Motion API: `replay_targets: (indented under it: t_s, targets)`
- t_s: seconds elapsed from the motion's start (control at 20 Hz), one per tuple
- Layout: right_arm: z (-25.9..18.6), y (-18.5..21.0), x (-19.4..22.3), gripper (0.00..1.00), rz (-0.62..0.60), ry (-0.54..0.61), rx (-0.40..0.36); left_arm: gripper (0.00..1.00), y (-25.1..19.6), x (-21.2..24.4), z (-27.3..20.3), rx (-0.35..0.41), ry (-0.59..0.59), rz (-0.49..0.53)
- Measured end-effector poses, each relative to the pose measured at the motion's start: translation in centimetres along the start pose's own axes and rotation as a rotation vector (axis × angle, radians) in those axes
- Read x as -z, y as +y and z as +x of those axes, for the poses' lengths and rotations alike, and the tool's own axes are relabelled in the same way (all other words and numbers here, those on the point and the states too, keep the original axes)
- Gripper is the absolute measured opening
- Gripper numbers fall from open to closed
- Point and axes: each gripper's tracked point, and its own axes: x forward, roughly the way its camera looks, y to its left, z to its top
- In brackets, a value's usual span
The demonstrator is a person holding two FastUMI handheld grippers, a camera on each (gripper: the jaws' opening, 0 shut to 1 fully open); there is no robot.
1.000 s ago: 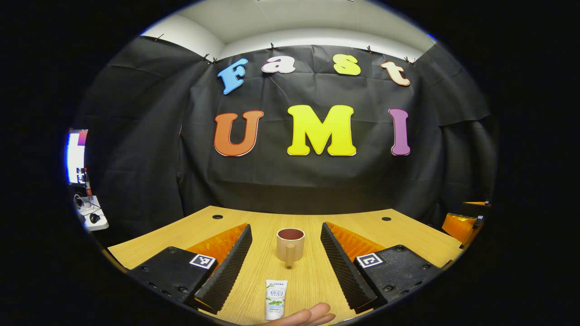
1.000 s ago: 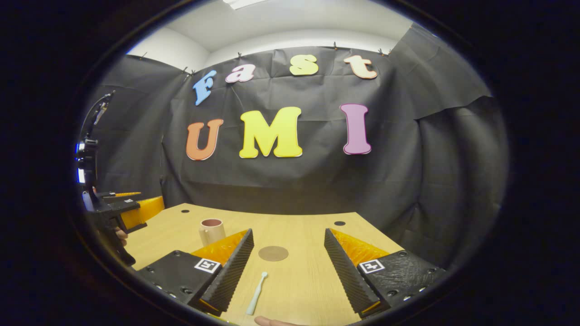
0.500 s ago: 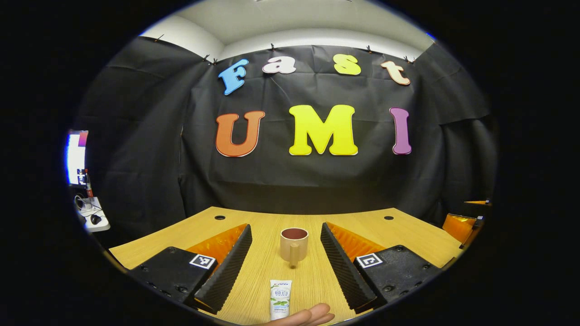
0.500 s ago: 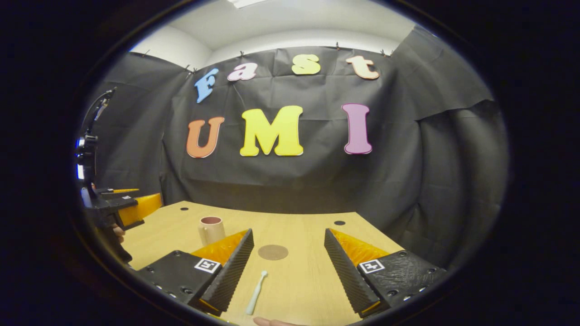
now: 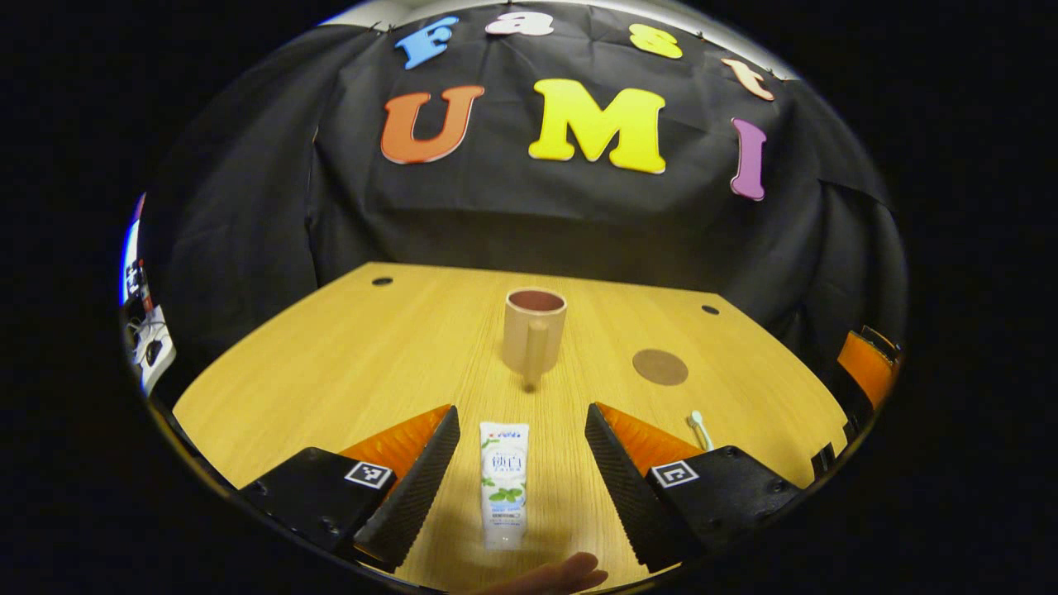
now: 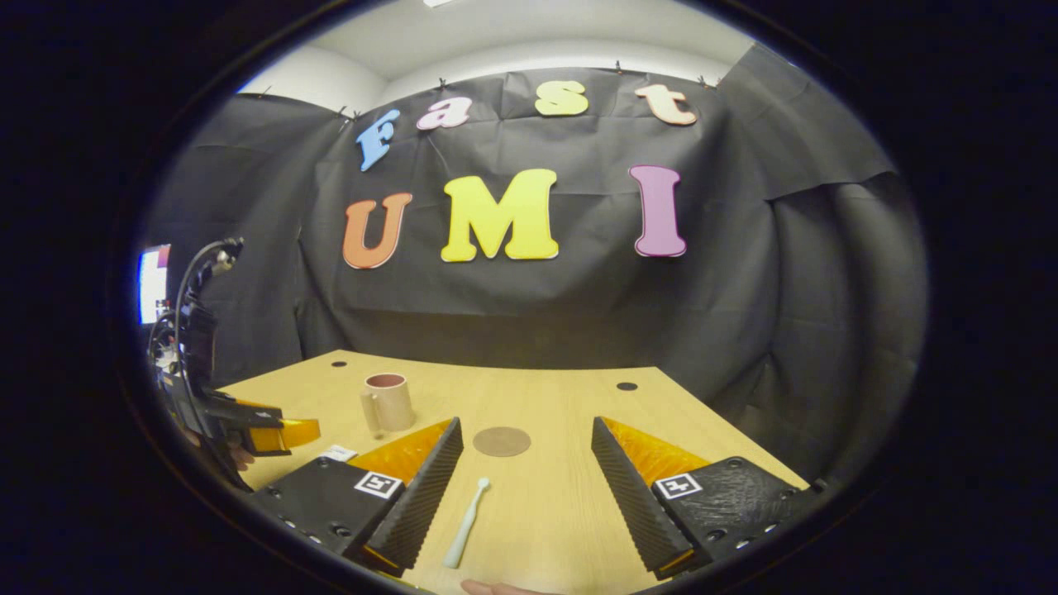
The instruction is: Put the toothbrush and toothpaste on the desktop into the cup, then pick up the cup and place it on the coaster on the desktop.
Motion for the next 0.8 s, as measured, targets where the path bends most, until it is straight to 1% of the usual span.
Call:
replay_targets:
  t_s: [0.1,0.2,0.35,0.4,0.5,0.6,0.7,0.75,0.8]
  targets:
    - [0.4,-0.2,0.5,0.96,0.010,0.014,0.004,0.98,0.4,2.7,0.3,-0.003,0.109,-0.028]
    - [0.7,0.0,1.2,0.96,0.022,0.037,-0.003,0.98,0.7,3.4,0.3,0.000,0.164,-0.052]
    - [1.0,-0.1,1.6,0.96,0.027,0.058,-0.001,0.98,1.3,4.6,1.0,-0.031,0.205,-0.021]
    - [1.1,0.0,1.7,0.95,0.025,0.062,0.000,0.98,1.6,5.1,1.0,-0.045,0.219,-0.004]
    - [1.3,0.2,2.1,0.95,0.021,0.072,-0.005,0.95,2.0,6.0,1.2,-0.054,0.240,0.004]
    - [1.4,0.5,2.4,0.95,0.017,0.080,-0.015,0.91,2.0,5.5,1.1,-0.048,0.228,0.020]
    - [1.6,0.7,2.7,0.95,0.008,0.086,-0.017,0.80,1.6,5.4,1.5,-0.030,0.218,0.043]
    - [1.7,0.7,3.0,0.95,0.004,0.089,-0.016,0.72,1.5,5.6,1.7,-0.021,0.219,0.049]
    - [1.8,0.7,3.0,0.95,0.003,0.090,-0.016,0.55,1.4,5.9,1.7,-0.013,0.222,0.052]
